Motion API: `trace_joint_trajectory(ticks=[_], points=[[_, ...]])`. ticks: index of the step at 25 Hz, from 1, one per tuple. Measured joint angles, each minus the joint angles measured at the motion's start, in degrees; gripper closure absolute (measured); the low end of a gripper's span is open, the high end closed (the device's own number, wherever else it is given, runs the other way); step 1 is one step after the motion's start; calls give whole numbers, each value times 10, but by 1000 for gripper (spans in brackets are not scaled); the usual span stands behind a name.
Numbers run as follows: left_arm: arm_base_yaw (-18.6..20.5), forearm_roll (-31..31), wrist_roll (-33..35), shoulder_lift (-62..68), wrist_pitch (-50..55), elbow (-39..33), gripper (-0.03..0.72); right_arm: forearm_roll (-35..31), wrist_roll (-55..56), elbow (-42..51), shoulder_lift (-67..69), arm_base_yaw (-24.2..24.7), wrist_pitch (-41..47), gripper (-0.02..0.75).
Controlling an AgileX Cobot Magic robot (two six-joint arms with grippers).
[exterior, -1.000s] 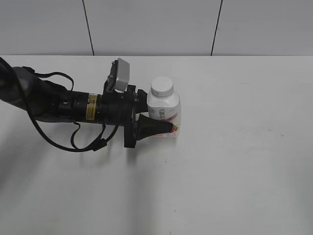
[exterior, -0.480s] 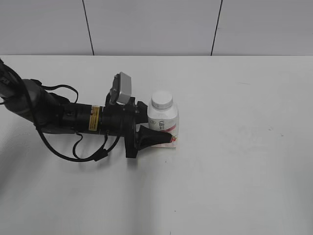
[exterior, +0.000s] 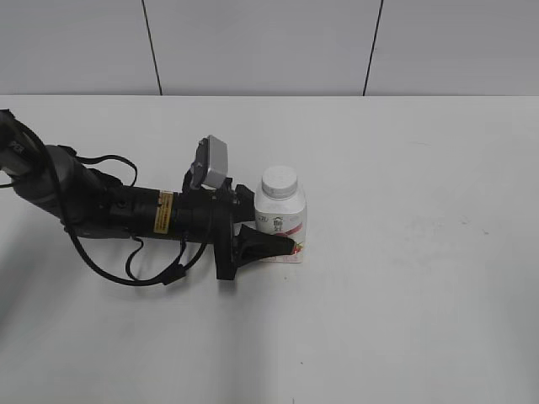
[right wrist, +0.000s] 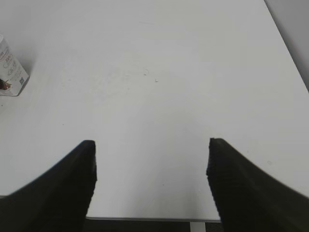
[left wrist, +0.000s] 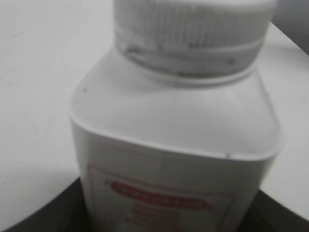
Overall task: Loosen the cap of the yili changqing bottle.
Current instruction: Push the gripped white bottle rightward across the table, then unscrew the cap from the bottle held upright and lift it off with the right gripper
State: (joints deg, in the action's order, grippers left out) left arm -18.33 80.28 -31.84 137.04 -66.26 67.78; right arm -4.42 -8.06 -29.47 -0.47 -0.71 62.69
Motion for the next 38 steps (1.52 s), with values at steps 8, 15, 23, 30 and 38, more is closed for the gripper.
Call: trace_joint_trajectory(ticks=[8,15,23,30,38], points=[[0,2,-1,0,0,0,273,0,0,0,0,0,0,174],[0,6,-12,-6,15,0,273,0,0,0,0,0,0,174],[-1,11,-21,-11,28,0,273,0,0,0,0,0,0,174],[-1,12,-23,-12,29,0,273,0,0,0,0,0,0,174],[-1,13,-25,-12,27,0,273,-7,0,0,0,0,0,174]])
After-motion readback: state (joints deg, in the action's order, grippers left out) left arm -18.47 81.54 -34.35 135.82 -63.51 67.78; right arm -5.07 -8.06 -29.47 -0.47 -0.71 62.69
